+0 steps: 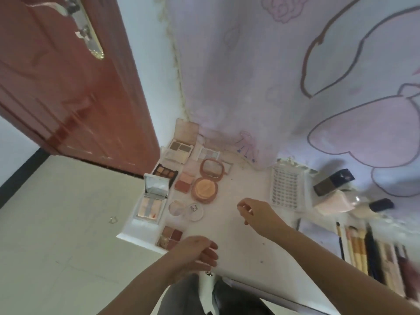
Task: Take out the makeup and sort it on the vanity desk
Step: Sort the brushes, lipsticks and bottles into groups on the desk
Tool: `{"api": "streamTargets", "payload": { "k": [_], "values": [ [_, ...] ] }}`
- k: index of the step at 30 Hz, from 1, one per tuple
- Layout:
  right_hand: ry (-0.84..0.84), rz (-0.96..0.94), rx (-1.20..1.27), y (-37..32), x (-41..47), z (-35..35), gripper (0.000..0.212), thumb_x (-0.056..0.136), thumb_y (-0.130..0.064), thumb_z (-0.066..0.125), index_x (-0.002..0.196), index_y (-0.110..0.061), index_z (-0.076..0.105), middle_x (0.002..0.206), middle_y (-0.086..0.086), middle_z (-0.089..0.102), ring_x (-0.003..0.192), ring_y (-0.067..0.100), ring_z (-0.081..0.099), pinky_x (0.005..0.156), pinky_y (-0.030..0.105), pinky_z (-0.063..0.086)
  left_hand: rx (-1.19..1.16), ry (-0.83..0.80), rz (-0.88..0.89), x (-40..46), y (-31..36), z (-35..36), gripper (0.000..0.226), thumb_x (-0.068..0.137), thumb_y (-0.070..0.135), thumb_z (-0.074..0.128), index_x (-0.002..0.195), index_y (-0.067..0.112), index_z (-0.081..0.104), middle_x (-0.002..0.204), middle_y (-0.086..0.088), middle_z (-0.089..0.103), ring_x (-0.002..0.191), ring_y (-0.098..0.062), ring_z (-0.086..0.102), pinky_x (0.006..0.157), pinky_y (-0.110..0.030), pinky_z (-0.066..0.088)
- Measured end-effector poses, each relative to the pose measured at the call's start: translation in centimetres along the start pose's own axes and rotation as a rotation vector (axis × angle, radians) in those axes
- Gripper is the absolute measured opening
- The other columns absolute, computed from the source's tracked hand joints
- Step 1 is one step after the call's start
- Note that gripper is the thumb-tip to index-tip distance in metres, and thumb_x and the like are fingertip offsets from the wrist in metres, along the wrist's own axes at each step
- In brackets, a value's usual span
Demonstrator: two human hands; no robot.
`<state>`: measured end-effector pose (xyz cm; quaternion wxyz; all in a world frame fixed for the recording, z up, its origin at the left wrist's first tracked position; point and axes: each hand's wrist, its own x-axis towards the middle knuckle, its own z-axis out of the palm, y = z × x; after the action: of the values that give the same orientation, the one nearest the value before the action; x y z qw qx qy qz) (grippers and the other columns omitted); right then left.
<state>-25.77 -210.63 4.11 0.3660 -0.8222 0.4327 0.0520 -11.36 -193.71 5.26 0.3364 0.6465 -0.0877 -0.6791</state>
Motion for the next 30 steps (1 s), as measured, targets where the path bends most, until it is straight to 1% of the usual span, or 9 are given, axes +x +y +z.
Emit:
{"api": "streamTargets", "payload": {
  "k": [5, 11, 14, 16, 19, 22, 26, 28, 30],
  "values": [
    [0.140, 0.242, 0.008, 7.8, -3.4, -3.6, 0.022, 0.097, -0.027, 0.044, 0.101, -0.016, 0.063, 0.096, 0.000, 0.065, 0.081, 0.015, 0.061, 0.073, 0.023, 0.047, 0.264, -0.109, 0.128, 5.3, 4.7, 9.1, 0.024, 0.096, 0.020, 0.044, 0.110, 0.008, 0.059, 0.095, -0.010, 0.066, 0.082, -0.018, 0.064, 0.078, -0.030, 0.054],
    [0.284, 0.260, 0.093, 11.0, -2.2, -6.3, 0.028, 0.098, -0.013, 0.039, 0.122, -0.009, 0.053, 0.124, 0.007, 0.049, 0.108, 0.021, 0.053, 0.086, 0.015, 0.035, 0.519, 0.158, 0.349, 11.2, 10.3, 15.2, 0.049, 0.097, 0.016, 0.039, 0.144, 0.008, 0.031, 0.144, -0.011, 0.039, 0.124, -0.025, 0.045, 0.101, -0.028, 0.035],
    [0.285, 0.306, 0.177, 10.1, 0.3, -6.5, 0.037, 0.096, -0.010, 0.037, 0.133, -0.005, 0.037, 0.130, 0.014, 0.041, 0.112, 0.028, 0.050, 0.094, 0.029, 0.043, 0.505, 0.149, 0.329, 13.3, 12.1, 16.4, 0.056, 0.096, 0.017, 0.038, 0.148, 0.006, 0.020, 0.153, -0.010, 0.026, 0.138, -0.024, 0.030, 0.107, -0.031, 0.028],
    [0.291, 0.416, 0.273, 9.5, 1.7, -6.8, 0.041, 0.095, -0.010, 0.038, 0.135, -0.004, 0.031, 0.128, 0.019, 0.043, 0.113, 0.033, 0.049, 0.097, 0.041, 0.044, 0.460, 0.117, 0.306, 14.0, 12.7, 16.8, 0.054, 0.095, 0.017, 0.038, 0.146, 0.007, 0.025, 0.151, -0.009, 0.031, 0.132, -0.023, 0.038, 0.100, -0.031, 0.034],
    [0.307, 0.550, 0.443, 9.3, 2.8, -7.4, 0.044, 0.096, -0.013, 0.036, 0.138, -0.003, 0.029, 0.129, 0.021, 0.046, 0.112, 0.034, 0.051, 0.094, 0.041, 0.046, 0.423, 0.133, 0.308, 14.2, 13.2, 16.6, 0.054, 0.090, 0.026, 0.047, 0.141, 0.014, 0.034, 0.140, -0.009, 0.044, 0.121, -0.026, 0.047, 0.100, -0.039, 0.042],
    [0.329, 0.513, 0.660, 9.3, 1.8, -7.5, 0.041, 0.098, -0.014, 0.036, 0.138, -0.004, 0.037, 0.131, 0.015, 0.051, 0.102, 0.024, 0.055, 0.080, 0.027, 0.050, 0.401, 0.139, 0.258, 13.2, 13.0, 15.5, 0.090, 0.077, 0.053, 0.063, 0.148, 0.025, 0.016, 0.146, -0.009, 0.034, 0.129, -0.029, 0.040, 0.107, -0.048, 0.036],
    [0.148, 0.329, 1.112, 7.7, -1.1, -6.8, 0.028, 0.096, -0.031, 0.052, 0.120, -0.019, 0.059, 0.112, 0.003, 0.070, 0.094, 0.018, 0.069, 0.071, 0.027, 0.054, 0.353, -0.144, 0.153, 10.0, 12.0, 14.9, 0.132, 0.054, 0.072, 0.069, 0.148, 0.029, -0.012, 0.155, -0.004, 0.021, 0.137, -0.023, 0.031, 0.113, -0.044, 0.026],
    [0.023, 0.299, 1.253, 7.0, -2.3, -6.6, 0.045, 0.083, -0.046, 0.061, 0.123, -0.027, 0.057, 0.112, -0.001, 0.070, 0.098, 0.018, 0.068, 0.077, 0.030, 0.055, 0.328, -0.231, 0.119, 8.8, 11.2, 14.4, 0.133, 0.051, 0.068, 0.071, 0.147, 0.034, -0.016, 0.153, -0.002, 0.026, 0.136, -0.022, 0.032, 0.111, -0.046, 0.025],
    [-0.097, 0.282, 1.292, 6.8, -3.1, -6.1, 0.063, 0.074, -0.054, 0.064, 0.131, -0.030, 0.049, 0.123, -0.001, 0.064, 0.110, 0.021, 0.063, 0.093, 0.040, 0.052, 0.295, -0.258, 0.136, 7.9, 10.2, 13.6, 0.126, 0.058, 0.060, 0.075, 0.146, 0.038, -0.013, 0.149, -0.002, 0.035, 0.131, -0.021, 0.039, 0.107, -0.047, 0.031]
  ]
}}
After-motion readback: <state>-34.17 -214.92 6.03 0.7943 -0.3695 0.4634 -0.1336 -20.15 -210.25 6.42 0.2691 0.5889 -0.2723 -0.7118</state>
